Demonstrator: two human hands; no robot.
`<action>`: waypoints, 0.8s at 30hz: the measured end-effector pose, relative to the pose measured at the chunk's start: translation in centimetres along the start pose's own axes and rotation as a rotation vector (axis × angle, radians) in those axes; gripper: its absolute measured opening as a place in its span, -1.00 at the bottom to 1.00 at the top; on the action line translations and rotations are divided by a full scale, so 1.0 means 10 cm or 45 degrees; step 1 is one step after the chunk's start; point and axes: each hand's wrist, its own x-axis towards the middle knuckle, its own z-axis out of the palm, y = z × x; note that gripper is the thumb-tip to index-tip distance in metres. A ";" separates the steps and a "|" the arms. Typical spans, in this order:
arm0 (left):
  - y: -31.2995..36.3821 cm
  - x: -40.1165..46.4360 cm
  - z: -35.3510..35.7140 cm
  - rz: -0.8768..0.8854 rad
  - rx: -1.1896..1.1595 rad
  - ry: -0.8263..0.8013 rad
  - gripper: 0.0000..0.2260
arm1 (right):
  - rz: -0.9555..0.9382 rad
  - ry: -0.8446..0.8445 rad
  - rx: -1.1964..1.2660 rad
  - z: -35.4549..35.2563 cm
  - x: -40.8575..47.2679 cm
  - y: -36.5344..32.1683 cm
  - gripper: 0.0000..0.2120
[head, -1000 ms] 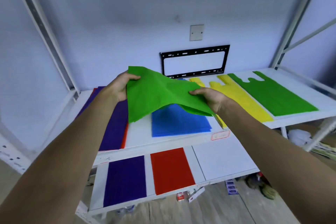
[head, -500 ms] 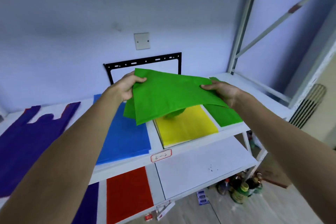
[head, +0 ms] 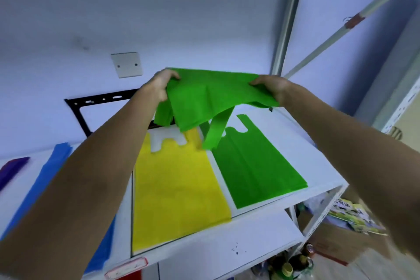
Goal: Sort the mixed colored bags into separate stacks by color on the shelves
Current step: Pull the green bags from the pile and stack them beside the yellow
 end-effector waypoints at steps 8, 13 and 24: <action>-0.22 0.34 0.70 0.397 -0.235 0.003 -0.65 | -0.340 -0.021 0.120 -0.72 0.48 0.16 -0.62; -1.34 0.45 1.00 0.087 -0.141 0.097 -0.58 | -0.018 -0.048 0.011 -1.14 0.65 1.12 -0.60; -2.62 0.29 1.24 -0.299 0.456 0.341 -0.59 | 0.412 -0.042 -0.308 -1.32 0.65 2.43 -0.66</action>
